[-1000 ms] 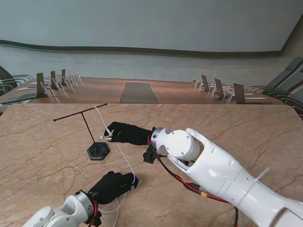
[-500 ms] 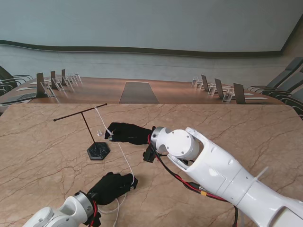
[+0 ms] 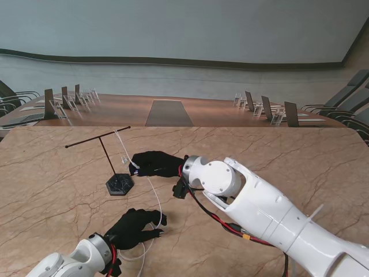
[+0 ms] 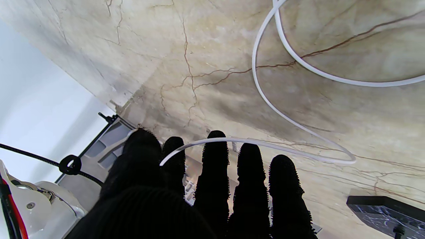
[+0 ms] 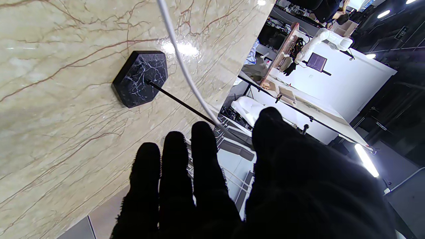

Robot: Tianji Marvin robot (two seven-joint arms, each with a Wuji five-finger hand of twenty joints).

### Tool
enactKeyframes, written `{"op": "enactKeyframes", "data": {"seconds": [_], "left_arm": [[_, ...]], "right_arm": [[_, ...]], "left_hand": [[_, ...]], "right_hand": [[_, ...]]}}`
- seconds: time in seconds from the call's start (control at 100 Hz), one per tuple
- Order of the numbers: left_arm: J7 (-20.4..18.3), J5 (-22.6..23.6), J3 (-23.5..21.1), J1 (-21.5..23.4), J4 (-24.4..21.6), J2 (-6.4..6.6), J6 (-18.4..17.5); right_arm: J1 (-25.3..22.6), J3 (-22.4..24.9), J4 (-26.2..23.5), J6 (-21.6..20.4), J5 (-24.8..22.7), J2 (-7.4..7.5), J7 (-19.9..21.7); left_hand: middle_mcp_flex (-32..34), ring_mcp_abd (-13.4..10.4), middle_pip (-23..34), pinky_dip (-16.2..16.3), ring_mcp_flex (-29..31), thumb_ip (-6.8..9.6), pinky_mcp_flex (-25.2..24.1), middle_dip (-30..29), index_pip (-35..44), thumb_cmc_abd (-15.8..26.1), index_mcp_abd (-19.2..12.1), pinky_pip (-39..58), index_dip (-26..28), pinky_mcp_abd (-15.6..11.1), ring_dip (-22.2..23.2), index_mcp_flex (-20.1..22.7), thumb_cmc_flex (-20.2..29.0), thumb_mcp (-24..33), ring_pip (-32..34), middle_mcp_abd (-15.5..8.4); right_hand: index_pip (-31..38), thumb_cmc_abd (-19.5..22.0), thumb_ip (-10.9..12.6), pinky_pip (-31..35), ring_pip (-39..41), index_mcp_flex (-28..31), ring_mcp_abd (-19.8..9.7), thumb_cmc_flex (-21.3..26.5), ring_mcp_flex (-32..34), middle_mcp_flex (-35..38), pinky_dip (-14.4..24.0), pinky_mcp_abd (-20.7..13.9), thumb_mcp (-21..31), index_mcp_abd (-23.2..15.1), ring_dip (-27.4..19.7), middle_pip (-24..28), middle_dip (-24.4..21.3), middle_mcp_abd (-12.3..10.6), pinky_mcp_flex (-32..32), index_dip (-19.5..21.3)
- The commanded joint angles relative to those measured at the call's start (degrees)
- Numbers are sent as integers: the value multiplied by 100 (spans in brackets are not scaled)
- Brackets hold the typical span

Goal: Take the wired earphone off the rack, coil the cable and place them on the table

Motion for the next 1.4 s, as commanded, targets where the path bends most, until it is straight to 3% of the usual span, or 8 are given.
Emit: {"op": "enactKeyframes", "data": {"seconds": [0.0, 0.2, 0.42, 0.9, 1.0, 1.28, 1.39], "left_arm": [[30, -12, -56, 89, -22, -19, -17], [212, -75, -224, 180, 19, -60, -109], [379, -118, -422, 295, 38, -103, -135], [689, -233, -651, 356, 96, -179, -206], [588, -281, -755, 342, 81, -168, -207], [795, -468, -879, 140, 246, -228, -303], [755, -743, -885, 58, 292, -243, -282]], "right_arm": [[-46, -19, -16, -39, -19, -22, -10], [-138, 32, -59, -59, -128, 27, -20], [-262, 147, -125, -142, -254, 91, -50], [-712, 482, -462, -209, -571, 300, 6], [-825, 563, -583, -169, -645, 347, 29], [-1088, 694, -858, -106, -773, 464, 165], [-1175, 726, -932, -102, -806, 493, 188]], "left_hand": [[-228, -206, -182, -118, -187, 103, -117, -179, -447, -115, 61, -257, -127, -184, -162, -139, -306, -52, -163, -85], [-522, -372, -608, -329, -390, 130, -114, -646, -1212, 131, 142, -1210, -498, -181, -645, -213, -1111, -52, -772, -157], [-629, -424, -836, -239, -468, 117, -116, -899, -1485, 281, 181, -1492, -593, -178, -901, -274, -1418, -77, -1084, -156], [-615, -470, -999, -320, -478, 107, -131, -1076, -1670, 423, 195, -1879, -649, -162, -1070, -275, -1518, -89, -1312, -172], [-691, -575, -1278, -648, -505, 101, -133, -1384, -1828, 526, 221, -2506, -745, -209, -1428, -253, -1562, -97, -1711, -238], [-564, -528, -1485, -629, -451, 81, -130, -1644, -2019, 624, 375, -2710, -913, -152, -1603, -113, -1696, -129, -1962, -166], [-703, -634, -1745, -1046, -569, 58, -148, -1970, -2295, 733, 507, -3455, -1157, -182, -2071, -77, -1965, -148, -2505, -174]], "right_hand": [[671, 132, 163, 256, 135, 782, 20, 91, 102, 151, -67, 21, 541, -424, -36, 88, 75, 47, 41, 529], [713, 13, 317, 392, 199, 1071, 71, 40, 273, 521, -96, 81, 902, -194, -38, 72, 13, 167, 142, 819], [771, -70, 423, 570, 285, 1263, 142, 41, 551, 872, -105, 174, 1103, -67, -33, 134, -2, 319, 322, 1003], [785, -99, 559, 721, 333, 1355, 189, 1, 686, 992, -185, 240, 1239, 4, -42, 208, 5, 440, 390, 1220], [783, -121, 577, 738, 339, 1389, 186, 7, 700, 1021, -201, 240, 1262, 36, -43, 218, 2, 441, 402, 1231], [782, -143, 606, 768, 346, 1419, 196, 3, 734, 1096, -243, 245, 1307, 90, -49, 223, -3, 476, 424, 1263], [785, -153, 619, 788, 357, 1437, 198, -2, 754, 1120, -253, 251, 1326, 113, -47, 248, 5, 498, 441, 1267]]}}
